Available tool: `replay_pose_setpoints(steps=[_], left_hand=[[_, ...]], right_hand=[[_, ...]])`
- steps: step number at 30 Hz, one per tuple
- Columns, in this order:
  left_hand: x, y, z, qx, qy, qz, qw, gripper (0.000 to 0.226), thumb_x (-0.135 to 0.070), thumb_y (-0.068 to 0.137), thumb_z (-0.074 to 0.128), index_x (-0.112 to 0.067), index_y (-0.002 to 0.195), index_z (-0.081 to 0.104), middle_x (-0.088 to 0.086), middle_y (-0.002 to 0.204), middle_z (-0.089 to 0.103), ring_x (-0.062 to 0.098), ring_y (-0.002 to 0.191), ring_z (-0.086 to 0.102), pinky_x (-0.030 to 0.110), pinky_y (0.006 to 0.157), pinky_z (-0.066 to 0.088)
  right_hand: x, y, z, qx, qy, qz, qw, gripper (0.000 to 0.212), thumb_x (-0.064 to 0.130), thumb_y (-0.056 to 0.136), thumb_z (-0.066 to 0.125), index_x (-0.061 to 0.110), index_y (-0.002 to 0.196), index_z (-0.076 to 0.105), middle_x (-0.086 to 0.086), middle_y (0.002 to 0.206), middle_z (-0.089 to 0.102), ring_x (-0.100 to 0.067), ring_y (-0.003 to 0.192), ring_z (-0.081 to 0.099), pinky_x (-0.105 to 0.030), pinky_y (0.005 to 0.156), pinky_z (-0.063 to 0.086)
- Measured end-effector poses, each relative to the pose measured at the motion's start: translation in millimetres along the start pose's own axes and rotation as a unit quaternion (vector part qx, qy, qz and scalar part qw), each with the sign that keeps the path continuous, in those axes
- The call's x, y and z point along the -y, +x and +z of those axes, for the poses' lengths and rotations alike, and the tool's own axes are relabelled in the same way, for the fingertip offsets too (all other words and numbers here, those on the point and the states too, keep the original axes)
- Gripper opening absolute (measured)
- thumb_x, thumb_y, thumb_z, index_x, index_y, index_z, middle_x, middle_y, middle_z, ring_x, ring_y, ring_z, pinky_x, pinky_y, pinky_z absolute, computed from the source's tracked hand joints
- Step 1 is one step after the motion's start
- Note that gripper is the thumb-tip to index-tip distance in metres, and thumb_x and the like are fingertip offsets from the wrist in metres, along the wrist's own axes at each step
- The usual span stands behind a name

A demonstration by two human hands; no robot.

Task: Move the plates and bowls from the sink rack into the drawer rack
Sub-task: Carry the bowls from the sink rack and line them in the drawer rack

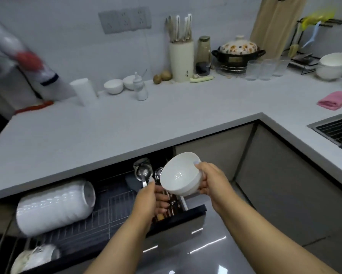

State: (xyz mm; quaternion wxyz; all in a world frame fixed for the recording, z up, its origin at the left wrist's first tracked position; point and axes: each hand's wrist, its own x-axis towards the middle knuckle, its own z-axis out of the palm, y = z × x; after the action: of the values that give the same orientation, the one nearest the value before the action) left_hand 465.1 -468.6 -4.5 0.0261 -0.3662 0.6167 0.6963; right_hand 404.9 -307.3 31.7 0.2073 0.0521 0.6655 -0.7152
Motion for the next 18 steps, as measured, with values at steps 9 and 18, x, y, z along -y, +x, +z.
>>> replay_pose_setpoints(steps=[9, 18], left_hand=[[28, 24, -199, -0.149, -0.012, -0.006, 0.989, 0.041, -0.032, 0.103, 0.032, -0.004, 0.089, 0.059, 0.013, 0.068, 0.060, 0.021, 0.055, 0.052, 0.030, 0.054, 0.042], [68, 33, -375, -0.312, 0.220, 0.004, 0.924, 0.028, -0.023, 0.094, 0.045, -0.007, 0.074, 0.055, 0.008, 0.076, 0.058, 0.029, 0.075, 0.056, 0.034, 0.062, 0.038]], right_hand=[[-41, 0, 169, 0.079, -0.077, 0.038, 0.993, 0.026, 0.031, 0.087, 0.058, 0.009, 0.101, 0.058, -0.002, 0.078, 0.057, -0.013, 0.063, 0.051, -0.027, 0.056, 0.043], [-114, 17, 307, 0.129, -0.204, 0.079, 0.967, 0.029, 0.041, 0.072, 0.062, 0.013, 0.065, 0.055, -0.008, 0.064, 0.053, -0.020, 0.062, 0.050, -0.030, 0.058, 0.036]])
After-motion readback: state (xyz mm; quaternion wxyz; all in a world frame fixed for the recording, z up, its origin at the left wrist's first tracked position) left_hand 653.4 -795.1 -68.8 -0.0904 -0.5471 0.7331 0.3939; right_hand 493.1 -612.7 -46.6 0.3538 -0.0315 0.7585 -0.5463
